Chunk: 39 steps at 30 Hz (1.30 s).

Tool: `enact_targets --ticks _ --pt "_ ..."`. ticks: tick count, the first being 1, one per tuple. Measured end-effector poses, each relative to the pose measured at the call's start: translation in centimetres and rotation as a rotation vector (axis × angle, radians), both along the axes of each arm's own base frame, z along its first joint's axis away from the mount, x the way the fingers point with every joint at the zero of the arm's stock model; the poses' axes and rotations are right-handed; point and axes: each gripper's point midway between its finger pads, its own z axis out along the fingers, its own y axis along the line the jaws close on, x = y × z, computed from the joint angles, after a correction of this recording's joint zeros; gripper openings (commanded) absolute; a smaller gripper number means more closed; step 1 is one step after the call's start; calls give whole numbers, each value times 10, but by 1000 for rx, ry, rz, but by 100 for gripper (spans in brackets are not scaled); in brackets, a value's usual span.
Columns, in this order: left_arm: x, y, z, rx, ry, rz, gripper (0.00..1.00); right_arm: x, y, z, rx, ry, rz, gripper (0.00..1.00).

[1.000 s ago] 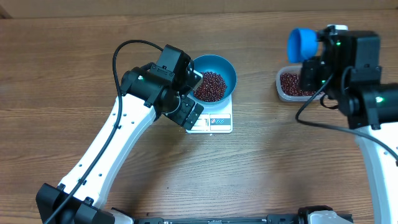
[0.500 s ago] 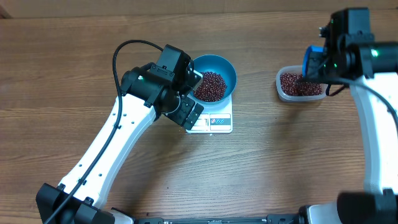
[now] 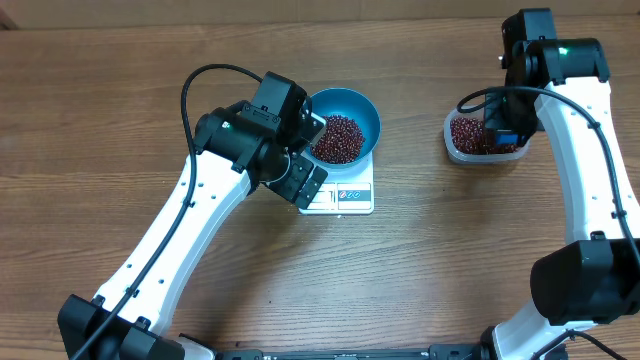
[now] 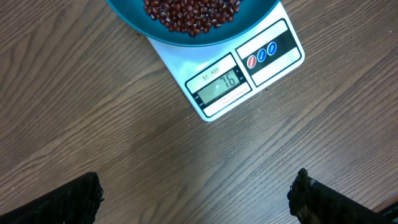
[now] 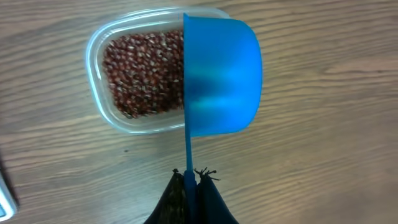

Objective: Scoop item into bowl and weigh 150g on scale
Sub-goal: 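Move the empty scoop back and lower it into the bean tub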

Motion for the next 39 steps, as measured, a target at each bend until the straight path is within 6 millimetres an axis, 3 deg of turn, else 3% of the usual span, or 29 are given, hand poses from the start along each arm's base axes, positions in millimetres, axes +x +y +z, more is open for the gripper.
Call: enact_targets --ticks 9,24,31,39 --pt "0 0 0 0 0 0 100 0 -4 -9 -27 33 -4 4" --pt "0 0 0 0 0 0 100 12 -4 -47 -32 116 -2 4" --pt "0 0 0 0 0 0 100 13 -4 -48 -32 121 8 4" --pt "0 0 0 0 0 0 100 15 12 -61 -38 157 63 4"
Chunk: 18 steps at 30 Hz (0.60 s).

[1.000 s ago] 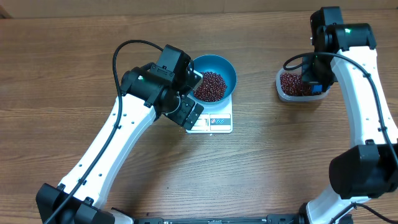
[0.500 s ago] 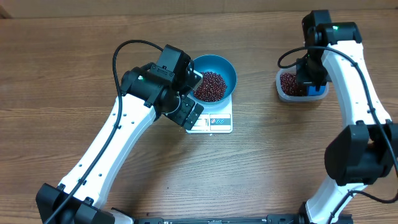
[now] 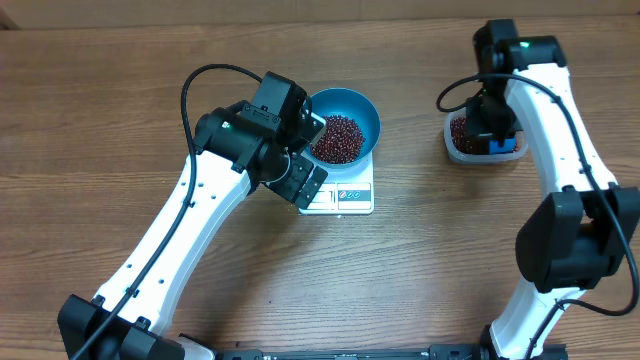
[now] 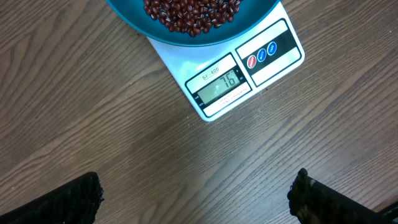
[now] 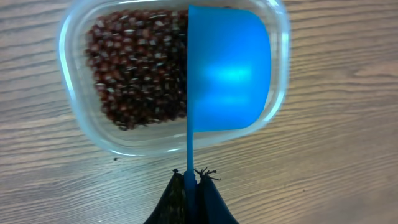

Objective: Scoop item into bowl and weigh 150g on scale
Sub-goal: 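Move the empty scoop back and lower it into the bean tub, then drag the scoop through the beans and lift it out, right gripper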

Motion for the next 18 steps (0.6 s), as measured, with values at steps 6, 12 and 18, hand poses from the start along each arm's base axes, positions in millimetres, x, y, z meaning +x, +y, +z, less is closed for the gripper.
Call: enact_targets --ticks 6,12,18 --pt "0 0 0 0 0 0 100 0 20 -5 2 20 71 4" --pt "0 0 0 0 0 0 100 -4 19 -4 -21 41 81 4" --pt "0 0 0 0 0 0 100 -4 15 -3 -42 42 80 4"
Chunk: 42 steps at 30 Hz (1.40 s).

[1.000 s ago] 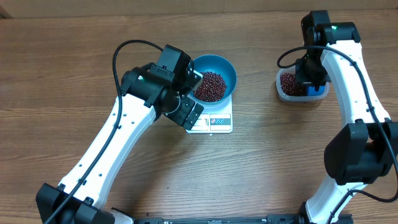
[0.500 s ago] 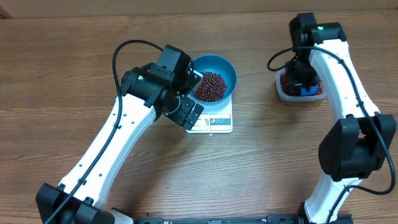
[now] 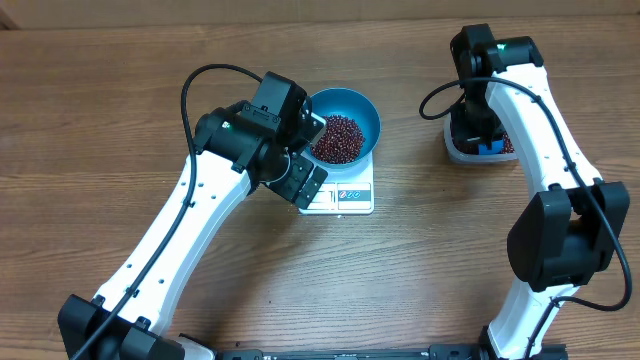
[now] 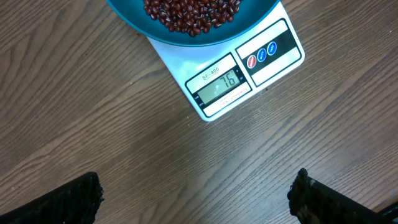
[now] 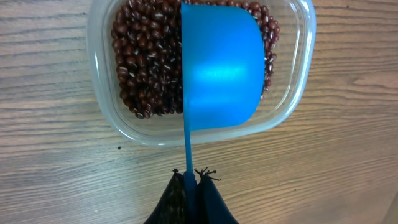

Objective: Scoop item into bowl and weigh 150g on scale
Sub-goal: 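Drag the scoop through the beans and lift it out, right gripper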

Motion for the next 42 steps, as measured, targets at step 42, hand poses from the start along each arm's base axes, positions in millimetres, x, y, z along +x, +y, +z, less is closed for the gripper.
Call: enact_targets --ticks 42 --pt "0 0 0 0 0 0 100 -8 26 -26 546 111 -8 4"
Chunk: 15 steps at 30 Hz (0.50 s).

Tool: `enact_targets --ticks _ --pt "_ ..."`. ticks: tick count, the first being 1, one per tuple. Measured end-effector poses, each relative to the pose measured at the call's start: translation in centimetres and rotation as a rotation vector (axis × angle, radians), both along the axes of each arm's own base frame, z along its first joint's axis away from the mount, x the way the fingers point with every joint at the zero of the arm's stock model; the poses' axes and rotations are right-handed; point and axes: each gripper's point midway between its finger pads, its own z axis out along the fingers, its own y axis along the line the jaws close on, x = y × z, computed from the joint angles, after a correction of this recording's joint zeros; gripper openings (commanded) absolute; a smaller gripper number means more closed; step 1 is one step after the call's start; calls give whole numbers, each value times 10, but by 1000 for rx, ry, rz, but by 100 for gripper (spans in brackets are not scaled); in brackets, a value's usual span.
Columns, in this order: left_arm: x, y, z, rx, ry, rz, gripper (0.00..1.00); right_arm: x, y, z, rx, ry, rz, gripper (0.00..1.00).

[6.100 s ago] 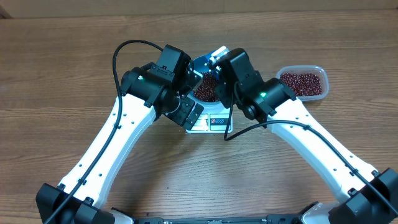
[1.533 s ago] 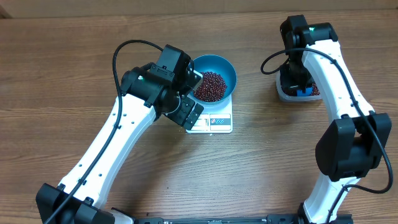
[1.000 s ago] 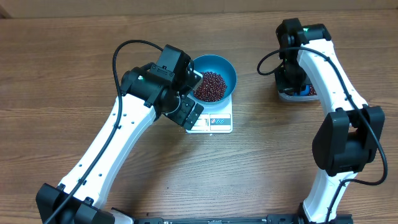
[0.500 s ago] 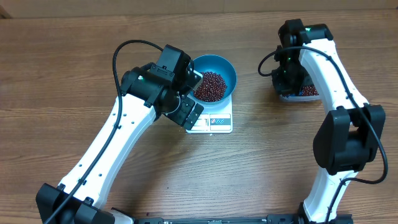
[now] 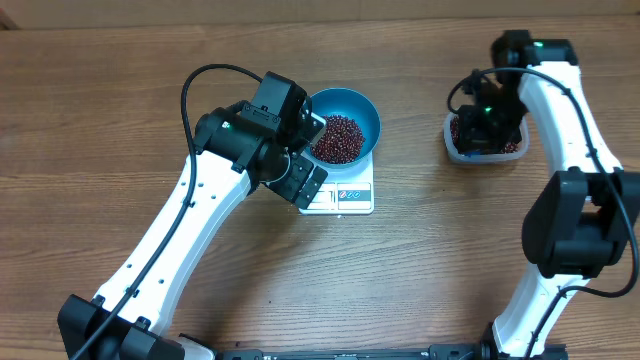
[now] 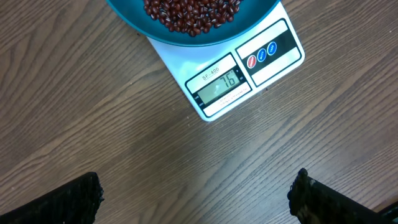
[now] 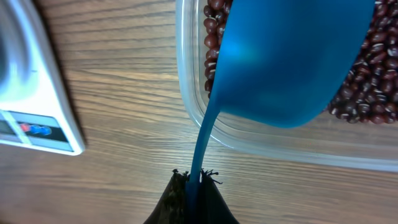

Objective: Scoop item into bowl and weigh 150g on scale
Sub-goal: 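Drag the scoop through the beans and lift it out, right gripper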

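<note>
A blue bowl (image 5: pixel 350 110) of red beans (image 5: pixel 339 138) rests on the white scale (image 5: pixel 340 196), whose display (image 6: pixel 221 84) reads 76. My left gripper (image 6: pixel 196 193) hangs open over bare wood just in front of the scale. A clear tub (image 5: pixel 485 140) of red beans (image 7: pixel 367 74) stands at the right. My right gripper (image 7: pixel 196 180) is shut on the handle of a blue scoop (image 7: pixel 292 62), whose cup is tipped down into the tub's beans. In the overhead view the right wrist hides the scoop.
The scale's corner (image 7: pixel 37 118) shows at the left of the right wrist view, close to the tub. Black cable loops from the left arm (image 5: pixel 200 80) lie behind the bowl. Wooden tabletop (image 5: pixel 450 260) all around.
My right wrist has swung round and tilted: the scoop, then level over the tub, now dips into the beans at the tub's near left side. The left arm and scale reading are unchanged.
At first my right gripper held the scoop just to the right of the tub. It then stood over the tub, lower and more centred a moment later. Now the cup is tipped into the beans. The left gripper stayed open by the scale, which read 76 throughout.
</note>
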Motion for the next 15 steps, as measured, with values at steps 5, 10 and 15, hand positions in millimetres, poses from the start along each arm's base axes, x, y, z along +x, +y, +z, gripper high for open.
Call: enact_targets --ticks 5,10,15 --pt "0 0 0 0 0 0 100 0 -2 3 83 -7 4 4" --pt "0 0 0 0 1 0 100 0 -3 3 125 -20 33 4" --pt "0 0 0 0 0 0 99 2 -4 4 145 -38 46 4"
